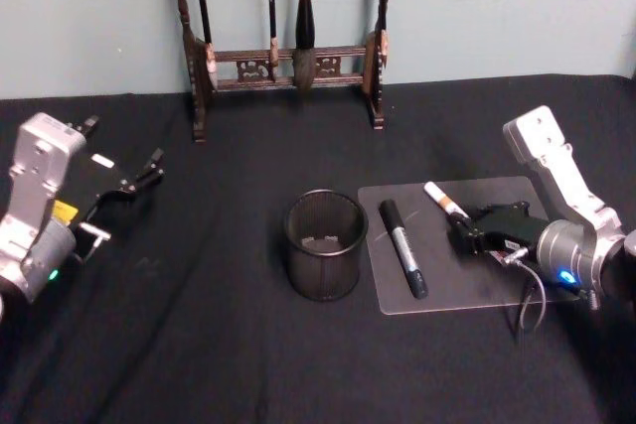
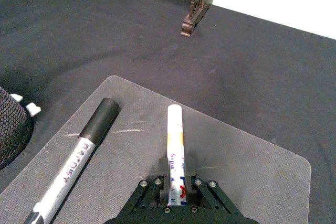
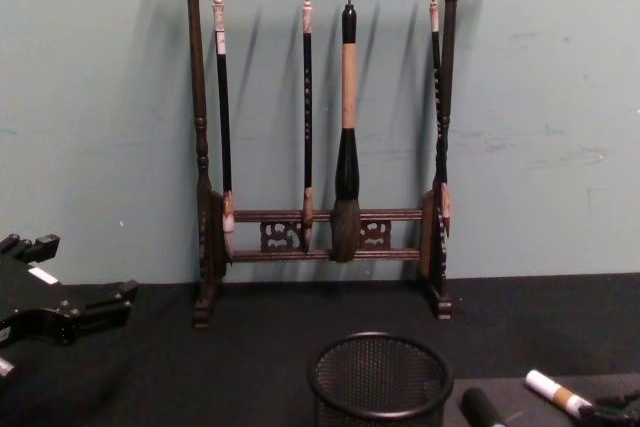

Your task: Pick up the water-based marker from the table and place it into the pen holder.

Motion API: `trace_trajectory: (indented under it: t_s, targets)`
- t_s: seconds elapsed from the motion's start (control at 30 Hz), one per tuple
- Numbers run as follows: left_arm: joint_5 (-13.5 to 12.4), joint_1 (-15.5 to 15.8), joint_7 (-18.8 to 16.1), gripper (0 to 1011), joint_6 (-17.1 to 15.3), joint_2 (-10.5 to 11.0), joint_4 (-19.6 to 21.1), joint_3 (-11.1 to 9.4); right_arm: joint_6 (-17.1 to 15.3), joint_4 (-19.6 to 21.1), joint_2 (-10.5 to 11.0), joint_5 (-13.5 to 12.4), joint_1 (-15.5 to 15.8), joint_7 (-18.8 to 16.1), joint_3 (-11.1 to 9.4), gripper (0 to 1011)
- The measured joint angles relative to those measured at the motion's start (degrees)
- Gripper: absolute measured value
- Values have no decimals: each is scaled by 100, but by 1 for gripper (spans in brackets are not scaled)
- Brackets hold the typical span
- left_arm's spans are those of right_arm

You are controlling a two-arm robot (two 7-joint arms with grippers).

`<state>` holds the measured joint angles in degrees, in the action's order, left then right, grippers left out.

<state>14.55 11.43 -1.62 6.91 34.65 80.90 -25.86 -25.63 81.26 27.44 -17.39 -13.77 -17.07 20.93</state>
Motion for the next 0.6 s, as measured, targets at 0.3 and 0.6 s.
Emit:
trace_trajectory:
  t_s: [0.3,0.6]
  targets:
    - [0,0,0,1001,0,0,0,0,528,230,-17,135,143,-55,-141,174]
    - [0,0,0,1001,0,0,0,0,2094,531,-384,92,387,-73,-504,174]
